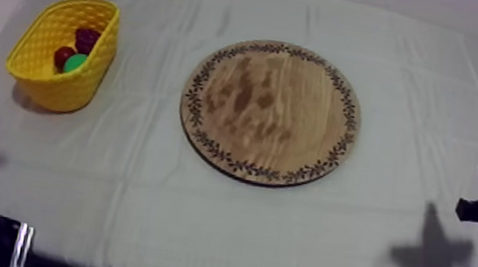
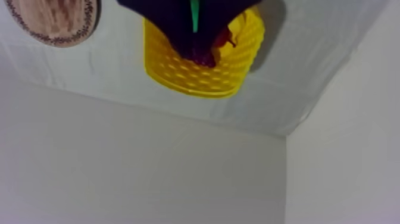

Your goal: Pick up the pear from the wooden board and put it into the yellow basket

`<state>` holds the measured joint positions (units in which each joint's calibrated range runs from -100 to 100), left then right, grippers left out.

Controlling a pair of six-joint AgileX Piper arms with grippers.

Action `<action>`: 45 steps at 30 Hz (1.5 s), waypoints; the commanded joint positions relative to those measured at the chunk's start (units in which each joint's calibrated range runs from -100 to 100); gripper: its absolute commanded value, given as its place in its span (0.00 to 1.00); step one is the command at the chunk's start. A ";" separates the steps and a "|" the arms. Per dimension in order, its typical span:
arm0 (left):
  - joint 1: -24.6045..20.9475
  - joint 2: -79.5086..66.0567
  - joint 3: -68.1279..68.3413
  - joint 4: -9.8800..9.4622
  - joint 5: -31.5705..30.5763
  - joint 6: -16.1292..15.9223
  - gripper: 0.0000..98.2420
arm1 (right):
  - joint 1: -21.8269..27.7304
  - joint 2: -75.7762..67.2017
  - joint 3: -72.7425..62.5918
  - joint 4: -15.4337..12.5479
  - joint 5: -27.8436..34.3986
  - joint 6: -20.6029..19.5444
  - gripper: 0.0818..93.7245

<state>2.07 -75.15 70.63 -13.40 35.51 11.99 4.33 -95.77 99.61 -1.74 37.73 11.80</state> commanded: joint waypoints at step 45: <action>0.68 -24.76 29.11 9.64 -4.80 -11.56 0.00 | 0.12 0.01 0.05 0.15 -0.07 -0.01 0.00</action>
<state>2.74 -99.88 99.72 -3.77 30.53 0.21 4.44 -95.77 99.61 -1.50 37.65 11.80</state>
